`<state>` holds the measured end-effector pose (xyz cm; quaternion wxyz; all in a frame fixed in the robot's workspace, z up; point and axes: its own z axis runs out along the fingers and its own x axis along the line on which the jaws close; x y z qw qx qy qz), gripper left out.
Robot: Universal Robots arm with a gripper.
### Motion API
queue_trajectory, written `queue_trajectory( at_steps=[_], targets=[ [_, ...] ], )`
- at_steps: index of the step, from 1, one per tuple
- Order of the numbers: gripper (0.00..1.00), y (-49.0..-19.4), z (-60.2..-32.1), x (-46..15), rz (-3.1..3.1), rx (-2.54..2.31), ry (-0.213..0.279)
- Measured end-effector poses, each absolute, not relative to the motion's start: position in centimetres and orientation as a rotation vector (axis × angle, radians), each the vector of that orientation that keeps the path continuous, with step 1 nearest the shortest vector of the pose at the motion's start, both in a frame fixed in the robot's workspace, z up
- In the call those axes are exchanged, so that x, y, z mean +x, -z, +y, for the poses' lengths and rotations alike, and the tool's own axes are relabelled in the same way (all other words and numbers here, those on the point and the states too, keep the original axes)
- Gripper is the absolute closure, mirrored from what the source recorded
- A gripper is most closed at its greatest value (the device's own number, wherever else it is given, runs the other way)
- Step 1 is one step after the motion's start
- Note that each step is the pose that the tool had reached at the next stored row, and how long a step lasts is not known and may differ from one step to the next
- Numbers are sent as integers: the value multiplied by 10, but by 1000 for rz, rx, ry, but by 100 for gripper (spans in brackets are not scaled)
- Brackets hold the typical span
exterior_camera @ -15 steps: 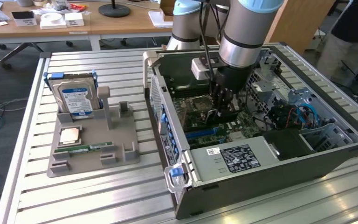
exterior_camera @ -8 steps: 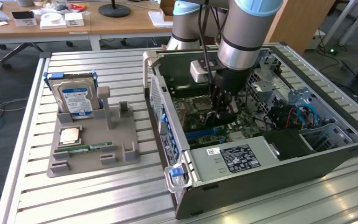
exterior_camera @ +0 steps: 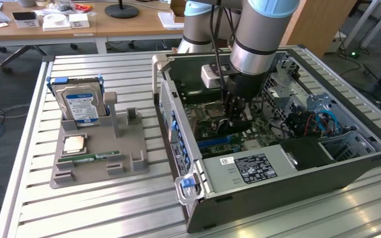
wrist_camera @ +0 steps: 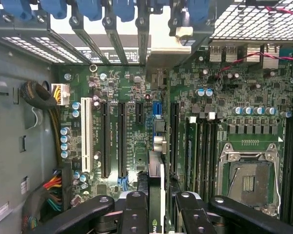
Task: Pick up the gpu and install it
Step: 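Insert the gpu into the slot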
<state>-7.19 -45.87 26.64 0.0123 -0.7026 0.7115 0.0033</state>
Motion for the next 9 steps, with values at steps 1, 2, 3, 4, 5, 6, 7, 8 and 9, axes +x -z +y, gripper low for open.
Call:
queue_trajectory(
  at_steps=[1,2,3,4,5,6,7,8,9],
  targets=[
    [74,-266,-459,-72,2218,-2190,-10],
    [74,-266,-459,-73,2218,-2190,-10],
    [74,-266,-459,-73,2218,-2190,-10],
    [74,-266,-459,-73,2217,-2191,-10],
    [74,-266,-460,-73,2217,-2190,-10],
    [74,-266,-460,-74,2218,-2190,-10],
    [74,-265,-460,-74,2217,-2190,-10],
    [74,-264,-460,-74,2218,-2190,-10],
    [74,-263,-460,-75,2218,-2190,-10]
  ],
)
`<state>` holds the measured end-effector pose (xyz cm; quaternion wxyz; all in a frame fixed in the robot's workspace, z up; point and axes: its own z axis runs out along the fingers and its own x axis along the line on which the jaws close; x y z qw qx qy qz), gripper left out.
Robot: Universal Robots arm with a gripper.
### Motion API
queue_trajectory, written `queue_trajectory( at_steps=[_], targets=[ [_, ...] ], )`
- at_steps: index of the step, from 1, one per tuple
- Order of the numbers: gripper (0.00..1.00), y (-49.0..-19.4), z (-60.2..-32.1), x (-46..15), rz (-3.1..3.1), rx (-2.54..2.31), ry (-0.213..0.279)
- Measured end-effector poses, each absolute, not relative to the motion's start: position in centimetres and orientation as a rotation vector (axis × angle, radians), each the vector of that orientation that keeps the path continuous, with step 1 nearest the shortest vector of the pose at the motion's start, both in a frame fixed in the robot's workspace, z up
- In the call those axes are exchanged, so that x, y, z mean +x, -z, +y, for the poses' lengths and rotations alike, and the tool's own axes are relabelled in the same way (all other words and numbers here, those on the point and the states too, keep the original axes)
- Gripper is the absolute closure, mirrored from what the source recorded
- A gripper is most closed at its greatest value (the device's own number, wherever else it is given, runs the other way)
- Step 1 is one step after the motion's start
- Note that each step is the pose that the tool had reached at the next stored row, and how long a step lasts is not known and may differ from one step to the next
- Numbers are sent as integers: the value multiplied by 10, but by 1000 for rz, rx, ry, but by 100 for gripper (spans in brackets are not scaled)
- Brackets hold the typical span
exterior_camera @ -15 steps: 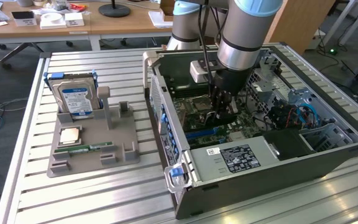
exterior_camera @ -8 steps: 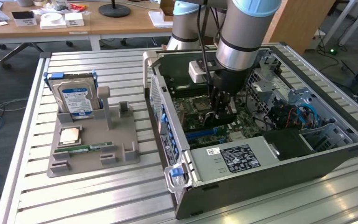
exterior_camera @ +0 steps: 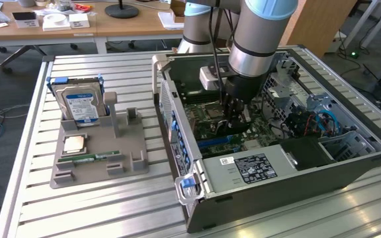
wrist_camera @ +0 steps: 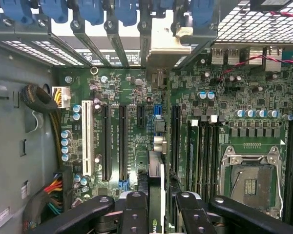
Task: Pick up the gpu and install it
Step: 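Insert the gpu into the slot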
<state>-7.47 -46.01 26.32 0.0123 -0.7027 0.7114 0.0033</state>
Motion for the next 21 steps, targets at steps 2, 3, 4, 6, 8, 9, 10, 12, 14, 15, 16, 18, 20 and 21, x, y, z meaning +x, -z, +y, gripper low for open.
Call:
queue_trajectory(
  at_steps=[2,3,4,6,8,9,10,12,14,15,16,18,20,21],
  targets=[
    [74,-262,-460,-75,2218,-2190,-10],
    [74,-261,-460,-76,2218,-2190,-10],
    [74,-261,-460,-76,2217,-2190,-10],
    [74,-260,-460,-77,2218,-2191,-10],
    [74,-260,-460,-77,2218,-2190,-10],
    [74,-260,-460,-78,2217,-2190,-10],
    [74,-260,-460,-79,2217,-2190,-10],
    [74,-260,-460,-81,2217,-2190,-10],
    [74,-260,-460,-82,2217,-2190,-10],
    [74,-260,-460,-82,2218,-2190,-10],
    [74,-260,-460,-82,2217,-2190,-10],
    [74,-260,-460,-82,2217,-2191,-10],
    [74,-260,-460,-82,2217,-2190,-10],
    [74,-260,-460,-83,2218,-2190,-10]
  ],
)
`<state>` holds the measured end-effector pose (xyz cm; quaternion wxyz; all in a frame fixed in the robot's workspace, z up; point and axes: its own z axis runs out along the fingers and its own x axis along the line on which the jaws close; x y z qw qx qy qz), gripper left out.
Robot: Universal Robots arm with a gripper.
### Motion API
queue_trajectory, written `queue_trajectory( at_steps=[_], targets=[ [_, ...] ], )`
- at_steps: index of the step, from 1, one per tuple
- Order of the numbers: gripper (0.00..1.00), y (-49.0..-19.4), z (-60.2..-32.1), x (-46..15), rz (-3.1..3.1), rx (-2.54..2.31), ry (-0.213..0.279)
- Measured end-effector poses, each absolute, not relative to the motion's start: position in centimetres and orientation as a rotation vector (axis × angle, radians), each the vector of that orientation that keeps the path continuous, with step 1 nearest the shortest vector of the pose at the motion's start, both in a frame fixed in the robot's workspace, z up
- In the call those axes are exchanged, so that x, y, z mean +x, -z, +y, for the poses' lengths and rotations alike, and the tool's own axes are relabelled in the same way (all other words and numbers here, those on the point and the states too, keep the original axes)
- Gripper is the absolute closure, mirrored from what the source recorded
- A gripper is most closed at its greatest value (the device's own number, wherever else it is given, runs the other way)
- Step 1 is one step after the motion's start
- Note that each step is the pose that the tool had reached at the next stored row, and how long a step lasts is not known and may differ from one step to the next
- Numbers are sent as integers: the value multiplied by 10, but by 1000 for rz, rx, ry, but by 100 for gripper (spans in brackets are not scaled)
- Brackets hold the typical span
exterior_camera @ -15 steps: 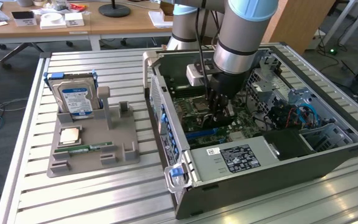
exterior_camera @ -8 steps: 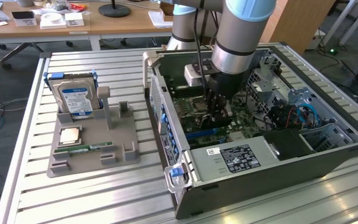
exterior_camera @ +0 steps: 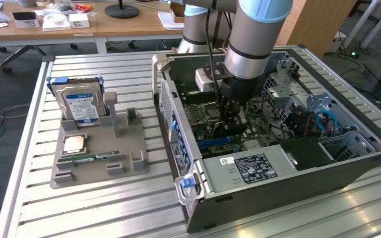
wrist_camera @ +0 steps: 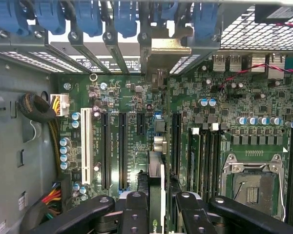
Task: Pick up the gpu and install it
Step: 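Insert the gpu into the slot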
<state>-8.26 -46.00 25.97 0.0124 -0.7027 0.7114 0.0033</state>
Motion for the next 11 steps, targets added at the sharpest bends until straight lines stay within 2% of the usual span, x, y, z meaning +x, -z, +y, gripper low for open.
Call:
queue_trajectory(
  at_steps=[11],
  targets=[
    [74,-260,-460,-86,2217,-2190,-10]
  ],
)
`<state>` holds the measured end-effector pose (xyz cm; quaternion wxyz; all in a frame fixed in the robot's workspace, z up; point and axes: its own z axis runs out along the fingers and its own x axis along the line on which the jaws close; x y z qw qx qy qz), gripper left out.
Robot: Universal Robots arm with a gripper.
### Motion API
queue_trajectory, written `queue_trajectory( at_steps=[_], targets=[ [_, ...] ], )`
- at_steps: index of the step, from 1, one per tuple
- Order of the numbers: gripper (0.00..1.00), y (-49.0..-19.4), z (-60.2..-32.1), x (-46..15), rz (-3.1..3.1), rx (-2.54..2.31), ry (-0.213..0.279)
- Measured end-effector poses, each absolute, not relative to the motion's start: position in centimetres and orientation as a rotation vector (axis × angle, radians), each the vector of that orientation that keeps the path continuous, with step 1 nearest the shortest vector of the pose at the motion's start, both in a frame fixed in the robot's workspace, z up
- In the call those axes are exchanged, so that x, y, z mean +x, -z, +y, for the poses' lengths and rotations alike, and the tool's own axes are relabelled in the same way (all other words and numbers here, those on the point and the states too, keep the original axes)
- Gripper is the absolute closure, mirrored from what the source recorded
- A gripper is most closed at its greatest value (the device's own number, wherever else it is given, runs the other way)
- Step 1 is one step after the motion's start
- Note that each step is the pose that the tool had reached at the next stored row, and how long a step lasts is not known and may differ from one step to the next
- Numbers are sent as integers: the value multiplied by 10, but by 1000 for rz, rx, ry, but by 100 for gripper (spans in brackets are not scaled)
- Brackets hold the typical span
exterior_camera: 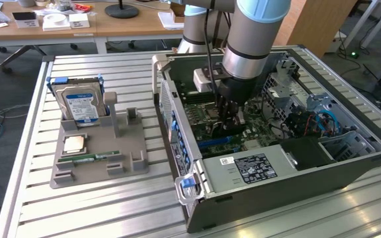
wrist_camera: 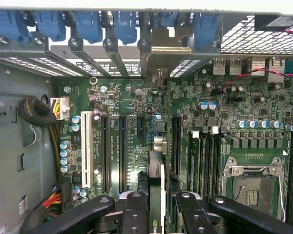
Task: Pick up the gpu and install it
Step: 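Insert the gpu into the slot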
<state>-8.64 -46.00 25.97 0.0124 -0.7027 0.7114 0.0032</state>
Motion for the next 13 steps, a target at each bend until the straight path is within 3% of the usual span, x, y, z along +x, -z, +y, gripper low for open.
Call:
queue_trajectory(
  at_steps=[13],
  targets=[
    [74,-260,-460,-89,2217,-2190,-10]
  ],
)
